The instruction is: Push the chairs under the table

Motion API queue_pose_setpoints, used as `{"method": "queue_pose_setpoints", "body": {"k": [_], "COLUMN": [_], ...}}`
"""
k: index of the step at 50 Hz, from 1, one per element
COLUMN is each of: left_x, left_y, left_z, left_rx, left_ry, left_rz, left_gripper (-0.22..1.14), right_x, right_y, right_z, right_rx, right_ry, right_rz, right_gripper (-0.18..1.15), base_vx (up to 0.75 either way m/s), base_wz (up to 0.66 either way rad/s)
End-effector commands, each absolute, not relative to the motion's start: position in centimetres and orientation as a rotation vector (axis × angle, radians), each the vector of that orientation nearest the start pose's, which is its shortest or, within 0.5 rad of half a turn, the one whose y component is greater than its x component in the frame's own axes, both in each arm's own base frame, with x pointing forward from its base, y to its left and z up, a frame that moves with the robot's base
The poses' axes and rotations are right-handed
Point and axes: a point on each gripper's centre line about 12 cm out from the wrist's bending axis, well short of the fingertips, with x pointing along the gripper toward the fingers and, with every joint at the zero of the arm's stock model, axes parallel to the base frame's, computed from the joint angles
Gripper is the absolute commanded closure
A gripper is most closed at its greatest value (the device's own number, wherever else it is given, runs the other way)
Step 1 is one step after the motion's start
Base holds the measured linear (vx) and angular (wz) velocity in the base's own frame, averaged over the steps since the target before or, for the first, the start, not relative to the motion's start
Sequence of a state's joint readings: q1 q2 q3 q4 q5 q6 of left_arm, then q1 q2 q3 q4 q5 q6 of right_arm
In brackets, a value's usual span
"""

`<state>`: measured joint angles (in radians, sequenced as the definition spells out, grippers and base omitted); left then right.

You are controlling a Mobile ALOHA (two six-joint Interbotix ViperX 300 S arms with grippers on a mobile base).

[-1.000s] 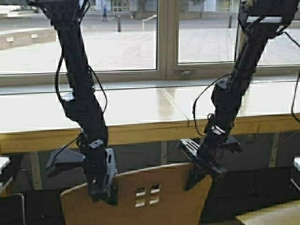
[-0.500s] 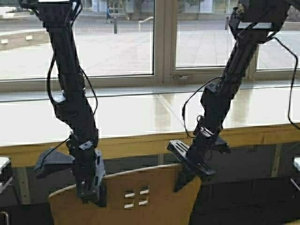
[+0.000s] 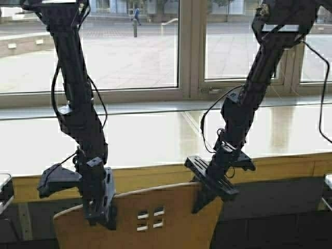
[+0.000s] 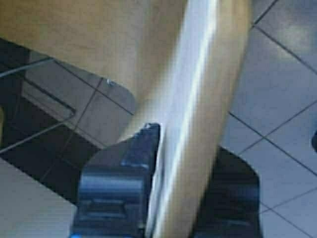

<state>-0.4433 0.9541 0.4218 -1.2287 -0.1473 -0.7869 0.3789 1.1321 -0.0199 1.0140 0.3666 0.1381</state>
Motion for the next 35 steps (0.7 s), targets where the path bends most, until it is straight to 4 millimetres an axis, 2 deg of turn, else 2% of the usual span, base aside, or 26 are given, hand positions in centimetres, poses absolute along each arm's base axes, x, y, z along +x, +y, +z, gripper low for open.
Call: {"method": "queue_pose_setpoints", "body": {"k": [1, 15, 22, 35], "left_x": [36.7, 36.8, 37.0, 38.0], "left_y": [-11.7, -10.6, -10.5, -10.9], "left_z": [-15.2, -15.4, -15.4, -14.0], "left_rx": [-1.293, -1.263, -1.254, -1.237], "left_ry": [0.925, 0.93, 0.931, 0.936], "left_rz": [0.969, 0.968, 0.958, 0.891], "left_gripper": [0.88, 0.88, 0.88, 0.89], "right_x": [40.1, 38.8, 39.1, 39.7], "right_y": [20.0, 19.4, 19.0, 19.2], "right_z": [-19.6, -20.7, -20.5, -19.5], "right_rx": [0.695, 0.654, 0.62, 0.619], "right_ry": [1.516, 1.543, 1.512, 1.479], "right_rz": [-0.142, -0.153, -0.149, -0.142], "right_gripper": [0.92, 0.92, 0.92, 0.92], "base_vx": [0.26, 0.24, 0.21, 0.12], "base_wz": [0.11, 0.06, 0.03, 0.03]}}
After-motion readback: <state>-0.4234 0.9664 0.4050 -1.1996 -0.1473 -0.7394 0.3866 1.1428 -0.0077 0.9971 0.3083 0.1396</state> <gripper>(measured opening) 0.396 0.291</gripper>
